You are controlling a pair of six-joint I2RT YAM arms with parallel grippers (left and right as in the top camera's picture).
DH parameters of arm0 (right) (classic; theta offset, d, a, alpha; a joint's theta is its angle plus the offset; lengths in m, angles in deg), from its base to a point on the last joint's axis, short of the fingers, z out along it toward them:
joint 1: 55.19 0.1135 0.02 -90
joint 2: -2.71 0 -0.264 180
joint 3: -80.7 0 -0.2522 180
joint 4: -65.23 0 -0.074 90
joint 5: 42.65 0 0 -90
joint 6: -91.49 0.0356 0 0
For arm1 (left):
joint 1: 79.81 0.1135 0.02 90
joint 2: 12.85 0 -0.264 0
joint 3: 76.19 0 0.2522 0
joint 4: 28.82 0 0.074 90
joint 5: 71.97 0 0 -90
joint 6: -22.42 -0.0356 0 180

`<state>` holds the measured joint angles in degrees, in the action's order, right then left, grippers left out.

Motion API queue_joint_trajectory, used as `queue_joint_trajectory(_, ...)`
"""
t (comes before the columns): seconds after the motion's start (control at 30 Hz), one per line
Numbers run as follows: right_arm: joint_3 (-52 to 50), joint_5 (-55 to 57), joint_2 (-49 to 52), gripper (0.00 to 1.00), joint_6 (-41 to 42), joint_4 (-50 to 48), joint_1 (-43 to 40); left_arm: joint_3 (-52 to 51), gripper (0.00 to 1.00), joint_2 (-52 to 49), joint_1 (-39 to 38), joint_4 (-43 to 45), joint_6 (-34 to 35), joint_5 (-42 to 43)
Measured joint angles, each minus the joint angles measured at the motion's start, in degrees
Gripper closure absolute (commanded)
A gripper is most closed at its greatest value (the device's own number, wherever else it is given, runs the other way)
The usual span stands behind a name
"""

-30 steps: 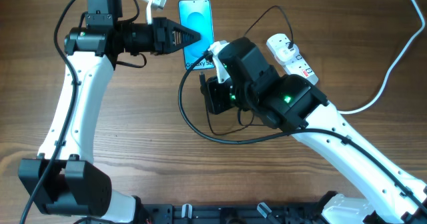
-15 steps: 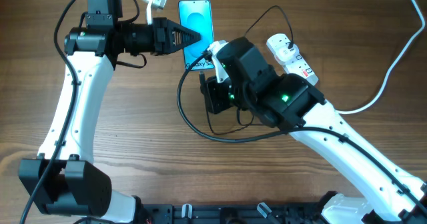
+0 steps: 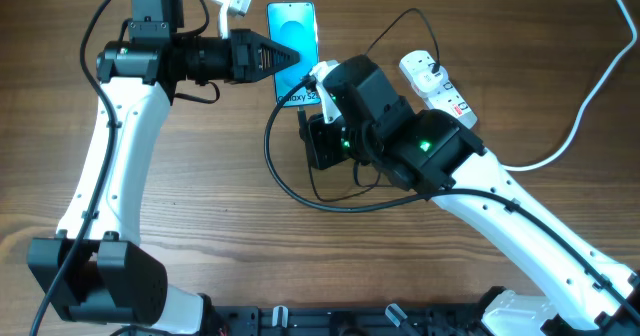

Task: Plug charger to phone and switch on socket
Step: 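Push the USB-C plug into the phone's port with the right gripper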

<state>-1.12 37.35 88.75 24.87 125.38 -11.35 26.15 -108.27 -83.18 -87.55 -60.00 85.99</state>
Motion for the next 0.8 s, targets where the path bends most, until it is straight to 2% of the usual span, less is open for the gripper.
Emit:
queue_joint_trajectory(0.3,0.0,0.0,0.0,0.96,1.3,0.0,0.0,0.0,0.96,0.0,0.0,0.6,0.0,3.5)
queue_joint_trajectory(0.57,0.0,0.0,0.0,0.96,1.3,0.0,0.0,0.0,0.96,0.0,0.0,0.6,0.0,-1.0)
queue_joint_trajectory(0.8,0.0,0.0,0.0,0.96,2.0,0.0,0.0,0.0,0.96,0.0,0.0,0.9,0.0,0.6)
